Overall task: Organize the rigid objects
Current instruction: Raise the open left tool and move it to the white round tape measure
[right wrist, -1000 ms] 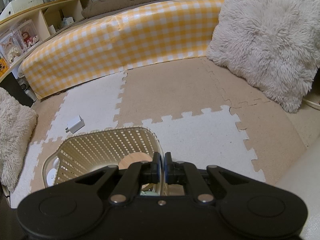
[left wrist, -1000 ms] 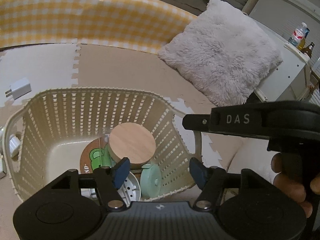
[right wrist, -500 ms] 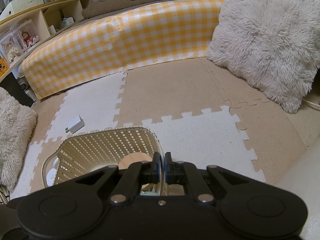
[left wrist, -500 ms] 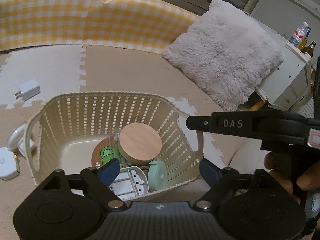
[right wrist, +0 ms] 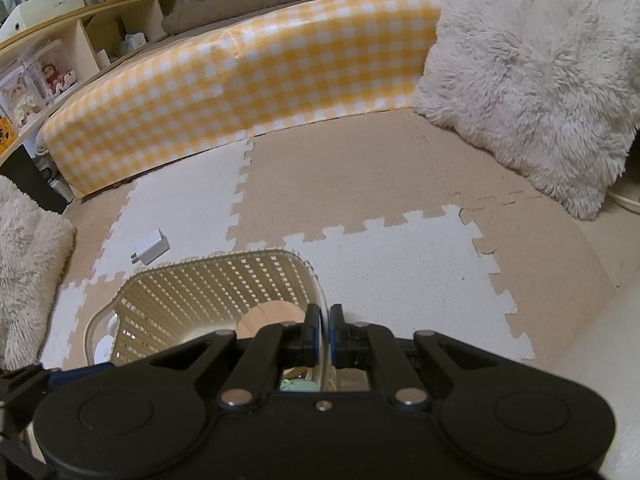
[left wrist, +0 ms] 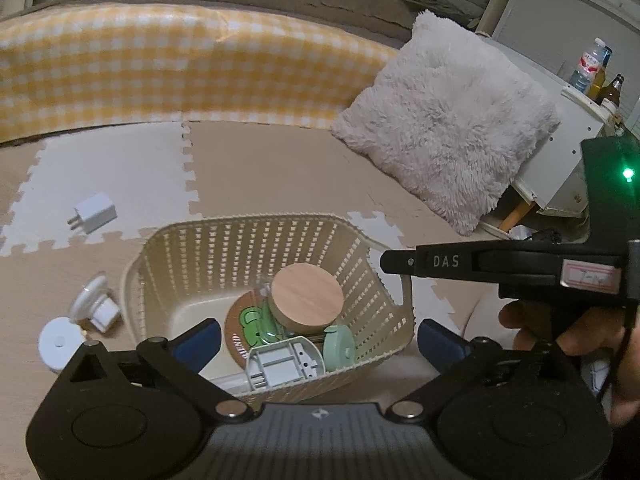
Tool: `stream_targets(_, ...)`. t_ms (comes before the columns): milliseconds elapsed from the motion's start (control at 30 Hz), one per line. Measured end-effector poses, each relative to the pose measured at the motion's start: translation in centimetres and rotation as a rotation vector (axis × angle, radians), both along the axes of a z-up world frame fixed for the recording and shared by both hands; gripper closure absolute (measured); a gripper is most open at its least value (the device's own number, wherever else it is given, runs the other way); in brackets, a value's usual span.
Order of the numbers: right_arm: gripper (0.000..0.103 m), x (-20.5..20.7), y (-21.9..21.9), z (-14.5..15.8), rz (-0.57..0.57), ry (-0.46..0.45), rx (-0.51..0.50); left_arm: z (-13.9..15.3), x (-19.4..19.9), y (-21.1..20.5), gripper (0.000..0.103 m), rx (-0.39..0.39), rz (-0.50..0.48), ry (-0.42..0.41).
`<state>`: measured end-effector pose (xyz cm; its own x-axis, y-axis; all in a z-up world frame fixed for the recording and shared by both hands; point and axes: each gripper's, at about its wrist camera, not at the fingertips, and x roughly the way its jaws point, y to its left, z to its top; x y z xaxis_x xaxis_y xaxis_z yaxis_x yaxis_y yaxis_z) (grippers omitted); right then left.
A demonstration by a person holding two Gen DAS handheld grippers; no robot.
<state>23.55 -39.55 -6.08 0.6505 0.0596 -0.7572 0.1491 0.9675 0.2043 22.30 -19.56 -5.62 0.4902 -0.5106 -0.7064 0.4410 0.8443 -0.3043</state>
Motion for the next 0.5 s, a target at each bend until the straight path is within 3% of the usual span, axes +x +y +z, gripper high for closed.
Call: stream_targets(500, 0.098, -0.3, 0.4, -0.3, -0.012, -0.022, -0.027, 2.7, -1.8, 5.0, 0.000, -0.031, 0.061, -0.097)
